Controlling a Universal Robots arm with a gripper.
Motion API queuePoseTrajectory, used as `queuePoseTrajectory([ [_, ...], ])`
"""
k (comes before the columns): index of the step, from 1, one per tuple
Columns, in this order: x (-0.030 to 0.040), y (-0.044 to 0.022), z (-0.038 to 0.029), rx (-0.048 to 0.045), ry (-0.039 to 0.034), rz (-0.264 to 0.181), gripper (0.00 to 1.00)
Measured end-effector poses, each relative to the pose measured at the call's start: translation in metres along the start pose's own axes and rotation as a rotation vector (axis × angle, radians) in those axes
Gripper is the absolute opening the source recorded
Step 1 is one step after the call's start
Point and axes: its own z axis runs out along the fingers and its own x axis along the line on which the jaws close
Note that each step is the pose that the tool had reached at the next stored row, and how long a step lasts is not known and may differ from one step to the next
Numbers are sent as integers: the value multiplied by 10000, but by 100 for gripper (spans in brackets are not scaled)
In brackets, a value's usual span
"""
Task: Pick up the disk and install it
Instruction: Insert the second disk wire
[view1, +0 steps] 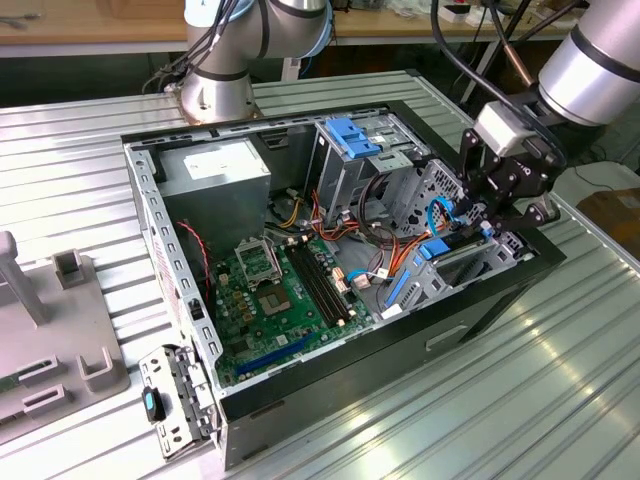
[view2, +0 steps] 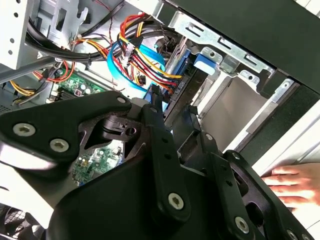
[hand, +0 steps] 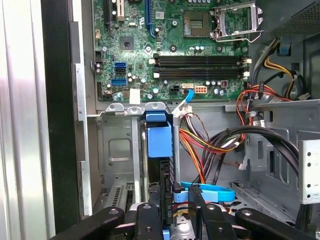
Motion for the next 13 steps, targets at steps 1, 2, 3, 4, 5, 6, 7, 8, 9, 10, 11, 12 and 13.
queuePoseTrajectory([
  [1,4,0,3,-1,-28,1,36],
  [2,4,0,4,-2,-51,1,36],
  [3,4,0,4,-2,-53,1,36],
  [4,4,0,4,-2,-54,1,36],
  [5,4,0,4,-3,-56,1,36],
  [6,5,0,5,-6,-151,3,36],
  [7,6,0,5,-12,-276,4,36],
  [8,10,0,4,-17,-426,5,36],
  [9,18,-1,5,-23,-603,7,36],
  [10,22,-1,5,-24,-635,8,36],
  [11,31,-1,3,-24,-634,8,36],
  [12,42,-1,3,-25,-636,8,36],
  [13,66,-3,2,-25,-653,8,36],
])
